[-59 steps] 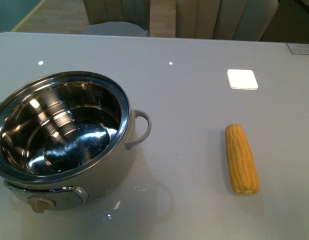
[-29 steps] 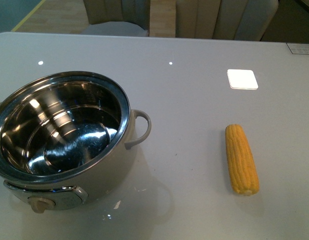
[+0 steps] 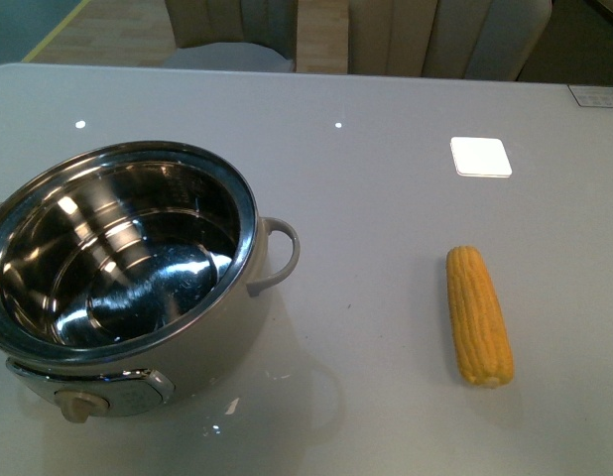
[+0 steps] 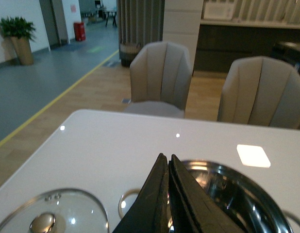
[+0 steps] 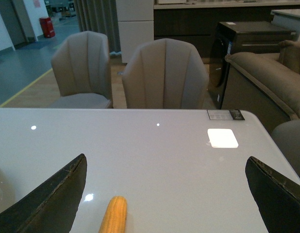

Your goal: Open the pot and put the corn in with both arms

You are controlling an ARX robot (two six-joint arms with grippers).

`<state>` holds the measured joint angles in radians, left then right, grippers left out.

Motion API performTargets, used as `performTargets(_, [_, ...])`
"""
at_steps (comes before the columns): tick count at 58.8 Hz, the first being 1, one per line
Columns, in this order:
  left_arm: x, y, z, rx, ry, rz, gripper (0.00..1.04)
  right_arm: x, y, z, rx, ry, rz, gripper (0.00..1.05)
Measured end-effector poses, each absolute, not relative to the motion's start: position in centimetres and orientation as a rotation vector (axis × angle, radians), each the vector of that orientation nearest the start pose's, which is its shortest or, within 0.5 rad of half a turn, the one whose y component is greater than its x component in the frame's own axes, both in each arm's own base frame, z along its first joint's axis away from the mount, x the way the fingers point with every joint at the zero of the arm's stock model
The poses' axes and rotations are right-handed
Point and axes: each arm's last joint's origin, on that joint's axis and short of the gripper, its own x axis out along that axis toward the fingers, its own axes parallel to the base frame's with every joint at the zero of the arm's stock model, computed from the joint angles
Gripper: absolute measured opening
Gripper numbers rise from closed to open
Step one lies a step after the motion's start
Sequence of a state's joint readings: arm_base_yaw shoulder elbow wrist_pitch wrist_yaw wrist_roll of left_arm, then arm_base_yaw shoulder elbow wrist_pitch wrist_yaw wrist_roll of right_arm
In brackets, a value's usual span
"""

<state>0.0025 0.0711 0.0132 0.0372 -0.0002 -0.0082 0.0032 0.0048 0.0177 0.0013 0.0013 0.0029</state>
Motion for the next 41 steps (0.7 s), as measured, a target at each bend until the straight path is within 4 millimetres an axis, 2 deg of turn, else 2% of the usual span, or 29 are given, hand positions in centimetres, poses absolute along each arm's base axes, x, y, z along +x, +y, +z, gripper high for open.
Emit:
performTargets(12, [9.7,0.0,16.8,-0.009,-0.008,0.003,0.05,9.7,0.0,16.9,0.003,-0.014,0.002,0.96])
performTargets(30, [9.7,0.0,16.8,-0.008,-0.008,0.003,0.60,9.7,0.0,16.9,0.003,-0.014,0.002,0.96])
performTargets(31, [9.7,0.0,16.8,-0.008,-0.008,0.003,0.64,9.7,0.0,16.8,0.011,0.011,0.011,0.96])
performTargets(35, [9.7,0.0,16.8,-0.008,-0.007,0.001,0.81,10.1,0.2,16.9,0.186,0.461,0.049,0.96])
performTargets(38, [9.7,0.0,16.8,-0.008,-0.008,0.002,0.90,10.5,0.2,16.3,0.257,0.623,0.019,0.96])
performTargets(41, [9.7,0.0,16.8,-0.008,-0.008,0.002,0.99,11.0,0.3,15.6,0.285,0.697,-0.002,0.96])
